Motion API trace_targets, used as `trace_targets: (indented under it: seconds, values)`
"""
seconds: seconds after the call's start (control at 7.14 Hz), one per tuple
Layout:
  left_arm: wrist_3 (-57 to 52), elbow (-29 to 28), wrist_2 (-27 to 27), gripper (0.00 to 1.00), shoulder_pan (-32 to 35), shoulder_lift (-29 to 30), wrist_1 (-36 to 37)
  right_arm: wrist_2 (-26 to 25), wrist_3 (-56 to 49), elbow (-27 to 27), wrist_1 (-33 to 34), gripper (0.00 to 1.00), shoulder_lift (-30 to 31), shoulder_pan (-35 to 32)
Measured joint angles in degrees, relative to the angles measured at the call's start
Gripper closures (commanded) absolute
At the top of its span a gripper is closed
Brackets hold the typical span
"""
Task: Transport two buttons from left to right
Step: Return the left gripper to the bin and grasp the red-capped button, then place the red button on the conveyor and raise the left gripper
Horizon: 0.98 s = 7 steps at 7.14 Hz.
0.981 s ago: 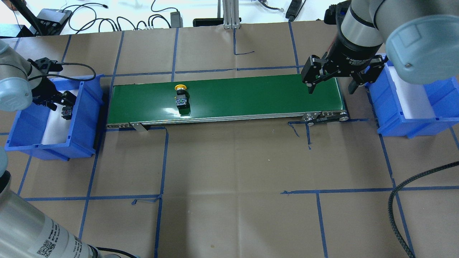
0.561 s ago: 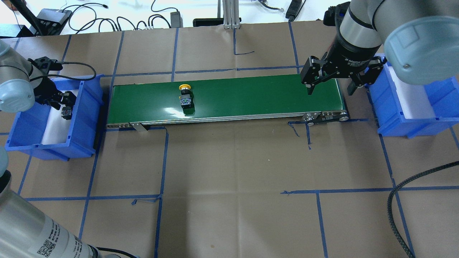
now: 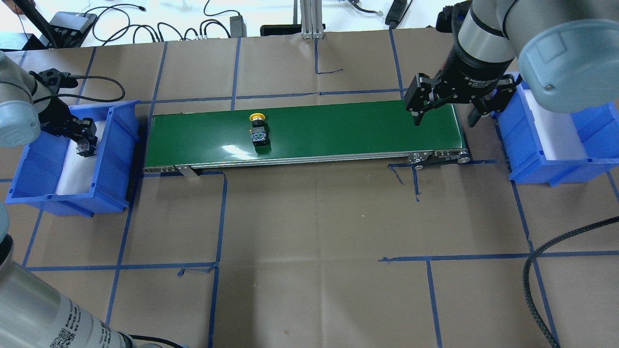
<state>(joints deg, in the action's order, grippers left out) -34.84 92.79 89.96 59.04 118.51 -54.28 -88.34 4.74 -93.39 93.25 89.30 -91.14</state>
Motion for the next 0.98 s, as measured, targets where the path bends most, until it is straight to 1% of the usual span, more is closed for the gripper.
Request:
trace_targets:
  seconds: [0.14,0.56,0.7,0.98]
  values:
    - [0.0,-1.6,0.0,1.0,0.0,-1.4,-3.1,0.0,0.0,-0.1,0.0,0.0,-0.1,0.0]
    - [-0.2,-10.7,0.3,1.0,0.1,-5.3,-19.1,0.1,0.0,-0.4,0.2,0.0,-0.5,0.0]
    - [-0.1,-13.4,0.5,1.0,0.3,-6.1,-23.3,0.1,-0.1,-0.4,0.6,0.0,-0.6,0.0]
    - [0.4,-15.1,0.6,1.0,1.1,-7.1,-26.8,1.4,-0.1,-0.5,1.4,0.0,-1.3,0.0]
